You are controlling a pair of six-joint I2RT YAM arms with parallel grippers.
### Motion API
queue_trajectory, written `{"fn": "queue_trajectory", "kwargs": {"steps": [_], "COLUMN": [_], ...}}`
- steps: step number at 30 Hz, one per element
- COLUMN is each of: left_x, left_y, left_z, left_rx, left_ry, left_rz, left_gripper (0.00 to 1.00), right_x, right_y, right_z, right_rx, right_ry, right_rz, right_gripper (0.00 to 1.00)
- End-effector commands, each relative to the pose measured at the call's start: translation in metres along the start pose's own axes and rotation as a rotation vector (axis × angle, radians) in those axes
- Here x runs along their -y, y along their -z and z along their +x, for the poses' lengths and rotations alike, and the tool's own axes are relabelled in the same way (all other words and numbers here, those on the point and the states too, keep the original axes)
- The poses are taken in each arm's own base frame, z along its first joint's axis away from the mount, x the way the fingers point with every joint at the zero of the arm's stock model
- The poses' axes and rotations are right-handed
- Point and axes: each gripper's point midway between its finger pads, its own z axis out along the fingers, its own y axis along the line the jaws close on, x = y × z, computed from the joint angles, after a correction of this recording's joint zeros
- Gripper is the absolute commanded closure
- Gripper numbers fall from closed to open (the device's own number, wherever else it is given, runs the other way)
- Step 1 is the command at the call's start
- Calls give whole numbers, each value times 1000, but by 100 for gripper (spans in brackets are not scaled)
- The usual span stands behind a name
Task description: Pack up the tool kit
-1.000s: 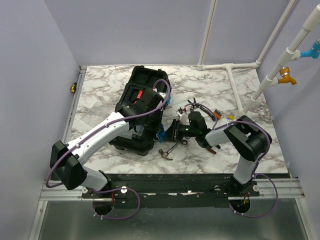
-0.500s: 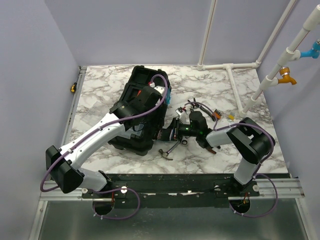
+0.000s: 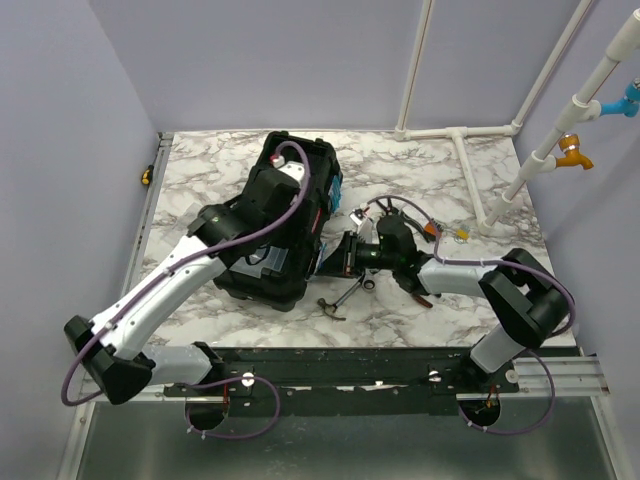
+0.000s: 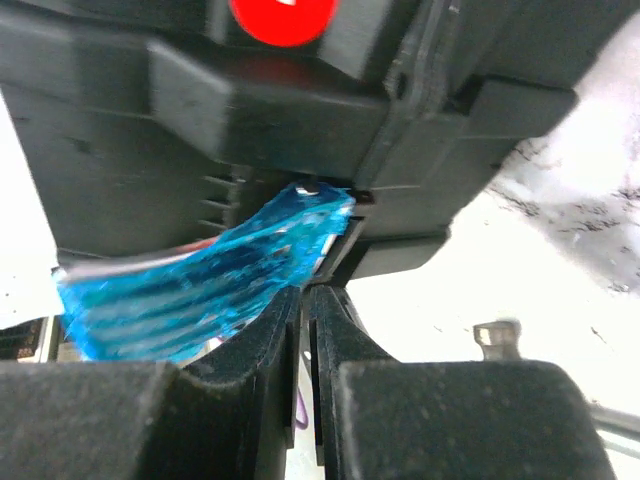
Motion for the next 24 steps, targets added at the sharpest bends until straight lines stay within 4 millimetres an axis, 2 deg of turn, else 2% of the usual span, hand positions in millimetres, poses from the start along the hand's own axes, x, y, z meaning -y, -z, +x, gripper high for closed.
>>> {"fn": "queue_trajectory", "kwargs": {"steps": [1, 5, 8, 10, 12, 16, 19, 24], "left_x": [-42, -54, -64, -71, -79, -95, -98, -99], "left_y": [31, 36, 35, 33, 31, 30, 31, 32], "left_z": [-12, -9, -2, 2, 5, 11, 13, 9], "left_rx": [116, 182, 195, 216, 245, 292, 296, 299], "left_ry": [50, 122, 165, 201, 247, 321, 344, 352], "left_rz": [-87, -62, -67, -62, -50, -26, 5, 26], "left_gripper": [38, 38, 37, 34, 31, 27, 27, 27], "right_x": [-22, -38, -41, -40, -38, -31, -25, -17], "right_y": [3, 0, -6, -10, -11, -11, -13, -13], "right_z": [-15, -24, -27, -27, -27, -21, -14, -9], "right_rx": [44, 40, 34, 29, 36, 47, 45, 67], "right_ry": [88, 126, 138, 131, 120, 91, 78, 51], "right_rz": [22, 15, 25, 30, 42, 75, 110, 152], "right_gripper": [85, 85, 82, 69, 46, 25, 18, 14]}}
